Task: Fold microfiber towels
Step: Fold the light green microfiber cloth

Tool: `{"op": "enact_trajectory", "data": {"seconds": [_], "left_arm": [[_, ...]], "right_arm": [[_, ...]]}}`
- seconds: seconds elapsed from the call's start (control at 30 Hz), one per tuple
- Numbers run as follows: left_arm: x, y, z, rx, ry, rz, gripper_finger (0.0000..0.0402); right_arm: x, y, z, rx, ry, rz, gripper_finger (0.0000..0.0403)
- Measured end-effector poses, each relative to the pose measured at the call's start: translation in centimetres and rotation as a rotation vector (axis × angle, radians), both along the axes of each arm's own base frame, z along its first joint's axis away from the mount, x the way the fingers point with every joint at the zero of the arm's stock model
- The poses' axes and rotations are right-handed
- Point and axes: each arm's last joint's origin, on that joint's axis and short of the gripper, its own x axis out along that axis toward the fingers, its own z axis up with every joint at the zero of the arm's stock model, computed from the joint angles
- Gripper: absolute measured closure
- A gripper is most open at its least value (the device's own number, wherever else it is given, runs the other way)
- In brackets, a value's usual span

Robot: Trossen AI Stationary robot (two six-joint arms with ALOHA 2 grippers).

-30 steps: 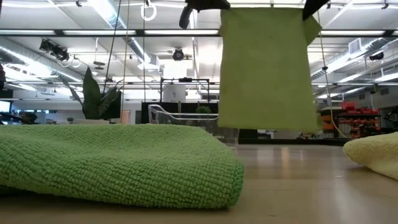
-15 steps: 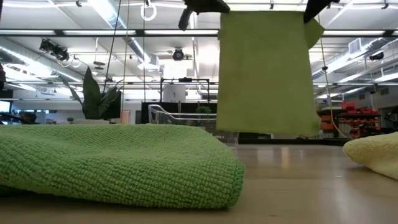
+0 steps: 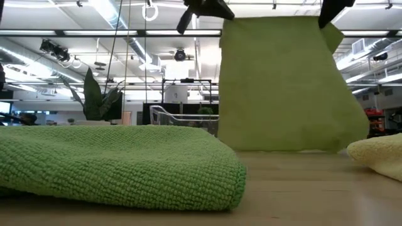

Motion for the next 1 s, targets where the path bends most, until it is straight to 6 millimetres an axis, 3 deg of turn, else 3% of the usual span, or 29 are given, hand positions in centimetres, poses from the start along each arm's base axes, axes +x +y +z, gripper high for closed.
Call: {"op": "enact_trajectory", "data": {"seconds": [0.4, 0.53, 0.63, 0.77, 1.0], "left_arm": [[-0.2, 6.0, 1.2, -0.005, -0.15, -0.027, 0.0401], [-0.5, 7.5, 1.7, -0.009, -0.201, -0.027, 0.0401], [-0.3, 8.5, 1.2, -0.033, -0.209, -0.018, 0.0401], [0.9, 8.6, 0.2, -0.063, -0.232, -0.072, 0.0401], [2.9, 9.0, 1.2, -0.017, -0.23, -0.119, 0.0401]], "right_arm": [[-1.4, -4.5, 0.8, -0.075, 0.027, -0.07, 0.0403], [-3.1, -5.5, 0.6, -0.088, 0.144, -0.09, 0.0403], [-3.5, -6.3, 1.1, -0.117, 0.098, -0.129, 0.0403], [-4.7, -6.7, 1.4, -0.12, 0.081, -0.171, 0.0403], [-5.3, -7.0, 1.6, -0.1, 0.067, -0.172, 0.0403]]}}
